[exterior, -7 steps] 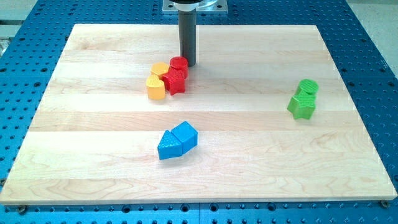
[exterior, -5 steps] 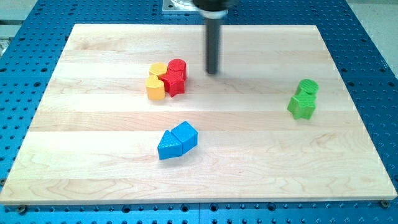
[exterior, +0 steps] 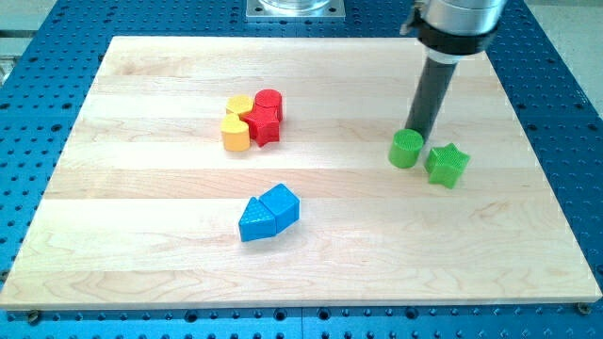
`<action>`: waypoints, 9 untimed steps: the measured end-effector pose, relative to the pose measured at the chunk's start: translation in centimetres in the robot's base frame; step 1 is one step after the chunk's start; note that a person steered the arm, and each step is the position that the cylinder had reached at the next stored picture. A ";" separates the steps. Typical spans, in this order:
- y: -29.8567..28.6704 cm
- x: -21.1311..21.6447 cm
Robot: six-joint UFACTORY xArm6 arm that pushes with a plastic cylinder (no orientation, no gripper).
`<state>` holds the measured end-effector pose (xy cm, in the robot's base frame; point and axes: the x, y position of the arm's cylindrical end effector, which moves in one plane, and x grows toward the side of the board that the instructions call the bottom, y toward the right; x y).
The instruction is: Push the green blocks into the red star
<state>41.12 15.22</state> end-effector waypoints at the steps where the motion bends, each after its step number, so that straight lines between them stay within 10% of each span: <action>1: 3.8 1.7; 5: -10.0 6.5; 9: -11.0 -1.1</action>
<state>40.05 4.23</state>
